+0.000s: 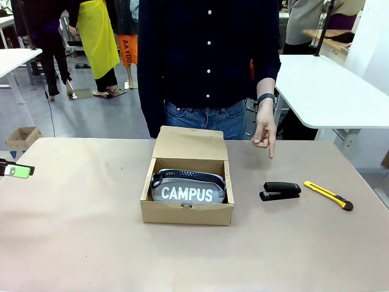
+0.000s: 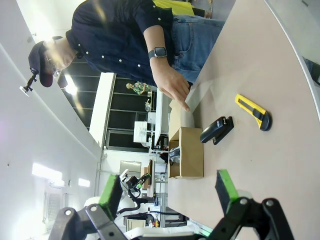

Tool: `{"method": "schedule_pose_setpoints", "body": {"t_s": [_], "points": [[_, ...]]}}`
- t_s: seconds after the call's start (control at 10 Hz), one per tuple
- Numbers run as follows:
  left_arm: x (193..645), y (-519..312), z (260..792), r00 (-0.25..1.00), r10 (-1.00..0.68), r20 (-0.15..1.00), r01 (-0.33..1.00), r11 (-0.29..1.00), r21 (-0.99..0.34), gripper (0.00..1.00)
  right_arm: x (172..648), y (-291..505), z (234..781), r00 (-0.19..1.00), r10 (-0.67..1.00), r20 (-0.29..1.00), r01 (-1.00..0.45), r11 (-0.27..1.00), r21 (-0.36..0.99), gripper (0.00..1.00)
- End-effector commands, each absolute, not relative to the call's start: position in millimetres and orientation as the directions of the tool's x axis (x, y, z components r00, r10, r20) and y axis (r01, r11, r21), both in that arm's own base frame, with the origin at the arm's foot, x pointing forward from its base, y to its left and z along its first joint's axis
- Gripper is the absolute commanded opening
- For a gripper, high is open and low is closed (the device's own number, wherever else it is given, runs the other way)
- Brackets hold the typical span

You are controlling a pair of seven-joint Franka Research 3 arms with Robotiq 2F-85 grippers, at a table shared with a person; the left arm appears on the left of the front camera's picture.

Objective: Pack the items into the box.
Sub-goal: Pick up the item specified by the human and place it in the Mailer Box.

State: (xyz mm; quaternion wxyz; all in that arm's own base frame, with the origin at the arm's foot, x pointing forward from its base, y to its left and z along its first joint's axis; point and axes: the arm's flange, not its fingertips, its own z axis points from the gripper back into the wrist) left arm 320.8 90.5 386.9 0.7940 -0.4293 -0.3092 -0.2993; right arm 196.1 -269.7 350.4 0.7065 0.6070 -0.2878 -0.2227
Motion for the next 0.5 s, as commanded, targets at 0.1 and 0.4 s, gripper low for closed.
{"method": "schedule_pose_setpoints", "body": {"t_s": [0.1,0.4], "points": [[319,88,388,0.629,-0.19,0.754,0.737,0.455,-0.5,1.0,239,-204,400,0.806,-0.392,0.443,-0.252,0.449,0.857,1.0],[319,88,388,0.629,-0.19,0.754,0.737,0.455,-0.5,1.0,276,-87,425,0.696,0.179,0.696,-0.626,0.625,0.466,1.0]]}}
